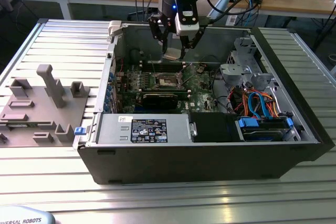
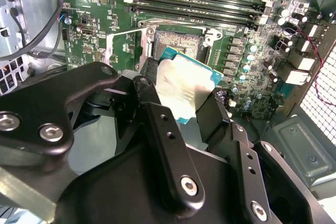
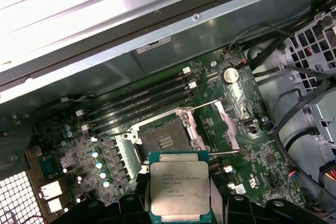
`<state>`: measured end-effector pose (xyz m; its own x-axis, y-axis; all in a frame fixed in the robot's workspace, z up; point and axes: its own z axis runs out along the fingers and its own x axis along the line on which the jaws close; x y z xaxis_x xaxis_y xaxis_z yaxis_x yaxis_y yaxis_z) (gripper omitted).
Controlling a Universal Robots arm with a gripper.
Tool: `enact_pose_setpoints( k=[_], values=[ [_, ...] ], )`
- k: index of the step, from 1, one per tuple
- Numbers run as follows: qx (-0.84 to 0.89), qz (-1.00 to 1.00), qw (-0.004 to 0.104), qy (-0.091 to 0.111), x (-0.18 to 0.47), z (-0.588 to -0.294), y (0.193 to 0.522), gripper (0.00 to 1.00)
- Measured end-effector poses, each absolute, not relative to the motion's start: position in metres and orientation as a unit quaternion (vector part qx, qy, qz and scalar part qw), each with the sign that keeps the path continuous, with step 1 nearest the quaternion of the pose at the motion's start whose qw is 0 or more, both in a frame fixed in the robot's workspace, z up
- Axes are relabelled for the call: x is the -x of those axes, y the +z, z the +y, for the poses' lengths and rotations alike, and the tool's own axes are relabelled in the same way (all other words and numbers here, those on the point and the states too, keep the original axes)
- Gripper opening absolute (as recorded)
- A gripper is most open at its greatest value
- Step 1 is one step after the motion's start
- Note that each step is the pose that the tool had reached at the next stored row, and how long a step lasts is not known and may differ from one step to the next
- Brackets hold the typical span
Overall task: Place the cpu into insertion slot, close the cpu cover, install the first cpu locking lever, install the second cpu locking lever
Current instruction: 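Place the cpu into insertion slot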
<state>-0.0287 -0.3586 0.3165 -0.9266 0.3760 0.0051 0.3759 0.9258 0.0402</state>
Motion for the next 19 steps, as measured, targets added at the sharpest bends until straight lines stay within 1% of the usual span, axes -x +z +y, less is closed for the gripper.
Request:
enact_pose_setpoints(
  k=[19],
  values=[
    [-0.196, 0.980, 0.002, 0.017, 0.0287, -0.3586, 0.3163, 0.54]
  ],
)
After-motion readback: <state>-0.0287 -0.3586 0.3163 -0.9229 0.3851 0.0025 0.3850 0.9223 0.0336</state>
